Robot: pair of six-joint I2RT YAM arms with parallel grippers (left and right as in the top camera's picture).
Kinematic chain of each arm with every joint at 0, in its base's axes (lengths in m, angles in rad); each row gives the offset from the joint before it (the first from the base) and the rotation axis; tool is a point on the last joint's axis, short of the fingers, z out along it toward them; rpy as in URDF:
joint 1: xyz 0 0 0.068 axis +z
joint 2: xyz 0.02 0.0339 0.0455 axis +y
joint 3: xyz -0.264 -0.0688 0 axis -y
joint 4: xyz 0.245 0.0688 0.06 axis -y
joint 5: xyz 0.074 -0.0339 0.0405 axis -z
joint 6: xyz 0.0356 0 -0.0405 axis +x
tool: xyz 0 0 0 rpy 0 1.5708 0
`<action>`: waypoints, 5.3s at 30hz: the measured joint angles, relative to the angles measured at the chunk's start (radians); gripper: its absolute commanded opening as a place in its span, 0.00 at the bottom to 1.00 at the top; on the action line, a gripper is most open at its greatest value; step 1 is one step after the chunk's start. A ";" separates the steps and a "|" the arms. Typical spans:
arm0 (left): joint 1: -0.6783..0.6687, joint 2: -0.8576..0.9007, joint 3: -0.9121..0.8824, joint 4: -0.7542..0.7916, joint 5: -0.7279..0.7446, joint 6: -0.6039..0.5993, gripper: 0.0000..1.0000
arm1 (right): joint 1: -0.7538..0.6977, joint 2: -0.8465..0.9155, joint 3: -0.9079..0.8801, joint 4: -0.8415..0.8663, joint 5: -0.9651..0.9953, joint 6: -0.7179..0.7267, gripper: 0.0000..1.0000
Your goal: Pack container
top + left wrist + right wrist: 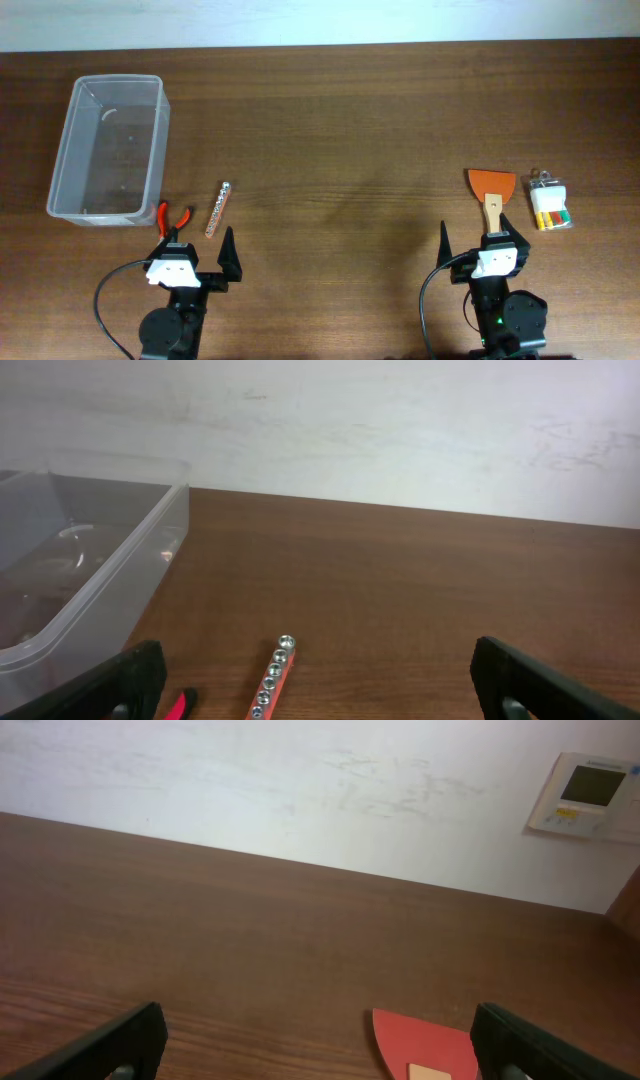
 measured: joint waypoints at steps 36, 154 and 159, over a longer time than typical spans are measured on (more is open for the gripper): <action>0.000 0.000 0.000 0.000 0.000 0.000 0.99 | 0.000 0.000 0.000 0.000 0.000 0.000 0.99; 0.645 1.886 1.328 -0.791 -0.014 -0.784 0.36 | 0.000 1.169 1.076 -0.992 -0.164 0.285 0.99; 0.645 1.886 1.328 -0.791 -0.014 -0.785 0.31 | 0.000 1.169 1.076 -0.992 -0.164 0.285 0.99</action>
